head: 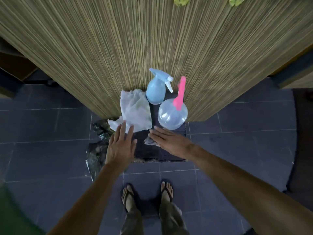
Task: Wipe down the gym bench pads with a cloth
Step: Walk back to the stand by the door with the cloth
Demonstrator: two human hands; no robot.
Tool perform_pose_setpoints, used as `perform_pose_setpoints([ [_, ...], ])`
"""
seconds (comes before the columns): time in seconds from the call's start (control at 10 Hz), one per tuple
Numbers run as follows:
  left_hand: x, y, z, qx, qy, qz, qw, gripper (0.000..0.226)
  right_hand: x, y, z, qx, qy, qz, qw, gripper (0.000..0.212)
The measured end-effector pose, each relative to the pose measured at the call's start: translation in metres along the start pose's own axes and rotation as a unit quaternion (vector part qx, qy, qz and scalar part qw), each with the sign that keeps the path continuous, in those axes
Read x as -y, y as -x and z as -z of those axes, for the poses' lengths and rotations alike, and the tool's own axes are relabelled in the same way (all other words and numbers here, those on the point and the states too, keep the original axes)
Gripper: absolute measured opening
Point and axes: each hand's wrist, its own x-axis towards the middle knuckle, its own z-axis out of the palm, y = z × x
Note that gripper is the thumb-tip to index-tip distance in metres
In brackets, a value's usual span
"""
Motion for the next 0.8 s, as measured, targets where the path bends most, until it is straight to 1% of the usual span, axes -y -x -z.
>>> perform_pose_setpoints([
  [0.1,0.016,-0.006,-0.026,-0.016,-0.013,-0.047,0.999,0.062,-0.006,0.003,-0.025,-0.013,0.042,0.043,0.998,0.056],
  [0.2,0.023,-0.009,-0.048,-0.030,0.006,-0.048,0.998,0.065,-0.004,0.012,-0.046,0.018,0.050,0.054,0.997,0.058],
  [0.4,0.021,-0.009,-0.077,-0.060,0.020,-0.032,0.997,0.065,-0.010,0.012,-0.055,0.020,0.035,0.060,0.997,0.065],
  [0.5,0.022,-0.010,-0.076,-0.057,0.021,-0.025,0.998,0.066,-0.011,0.013,-0.049,0.030,0.039,0.054,0.997,0.066],
  [0.6,0.019,-0.007,-0.058,-0.043,0.009,-0.029,0.999,0.066,0.002,0.014,-0.035,0.044,0.041,0.023,0.998,0.070],
  [0.7,0.015,0.018,-0.034,-0.031,0.048,-0.020,0.998,0.065,0.010,0.020,0.000,0.020,-0.031,-0.027,0.999,0.073],
  [0.8,0.021,0.089,-0.032,-0.095,0.051,0.009,0.994,0.064,0.048,0.055,0.052,-0.106,-0.108,-0.083,0.985,0.068],
])
